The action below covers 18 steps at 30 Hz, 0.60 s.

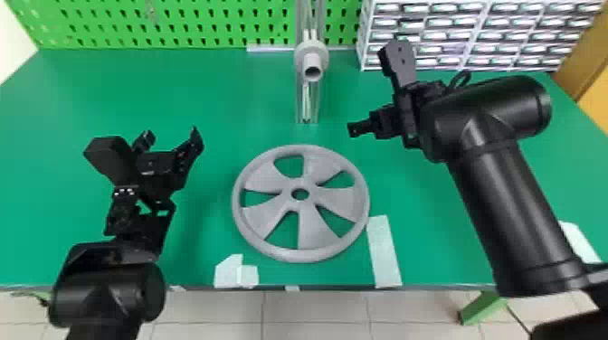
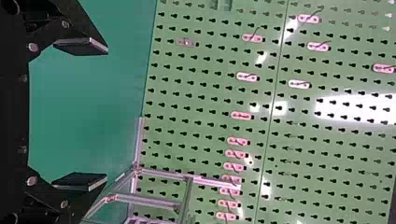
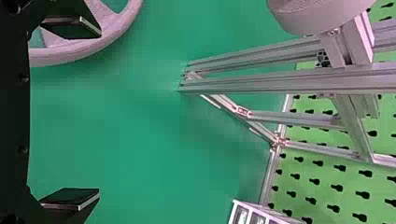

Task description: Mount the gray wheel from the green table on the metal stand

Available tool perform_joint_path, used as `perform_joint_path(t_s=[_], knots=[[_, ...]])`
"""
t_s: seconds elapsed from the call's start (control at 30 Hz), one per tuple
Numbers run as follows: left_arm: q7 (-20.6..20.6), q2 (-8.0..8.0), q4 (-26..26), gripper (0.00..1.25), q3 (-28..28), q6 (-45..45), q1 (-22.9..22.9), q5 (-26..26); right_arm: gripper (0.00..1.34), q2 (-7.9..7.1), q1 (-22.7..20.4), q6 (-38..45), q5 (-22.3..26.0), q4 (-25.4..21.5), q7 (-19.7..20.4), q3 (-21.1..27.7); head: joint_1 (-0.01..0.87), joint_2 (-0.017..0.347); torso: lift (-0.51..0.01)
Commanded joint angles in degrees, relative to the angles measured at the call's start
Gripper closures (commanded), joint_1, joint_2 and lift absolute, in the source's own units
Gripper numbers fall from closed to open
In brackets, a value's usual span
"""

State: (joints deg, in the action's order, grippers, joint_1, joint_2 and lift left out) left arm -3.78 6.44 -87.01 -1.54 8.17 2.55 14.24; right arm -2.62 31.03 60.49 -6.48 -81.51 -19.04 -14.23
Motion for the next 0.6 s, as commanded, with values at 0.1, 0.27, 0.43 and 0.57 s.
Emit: perform_joint_path(t_s=[0.1,0.27,0.43,0.57], knots=[[0.0,0.06,0.0,0.3,0.05,0.0,0.0,0.0,0.11,0.69,1.85,4.64,-2.57,0.57,-0.64,-1.07,0.868,0.052,-0.093],[0.0,0.06,0.0,0.3,0.13,0.0,-0.09,-0.09,0.11,0.95,2.55,5.78,-3.1,1.89,-1.26,-1.15,0.868,0.052,-0.093],[0.0,0.06,0.0,0.3,0.22,0.0,-0.09,-0.09,0.11,1.3,3.25,6.04,-3.36,2.94,-1.61,-1.07,0.868,0.052,-0.093],[0.0,0.32,0.0,0.3,0.57,0.0,-0.35,-0.17,0.11,1.57,3.95,6.04,-3.36,4.52,-2.31,-1.15,0.868,0.052,-0.093]])
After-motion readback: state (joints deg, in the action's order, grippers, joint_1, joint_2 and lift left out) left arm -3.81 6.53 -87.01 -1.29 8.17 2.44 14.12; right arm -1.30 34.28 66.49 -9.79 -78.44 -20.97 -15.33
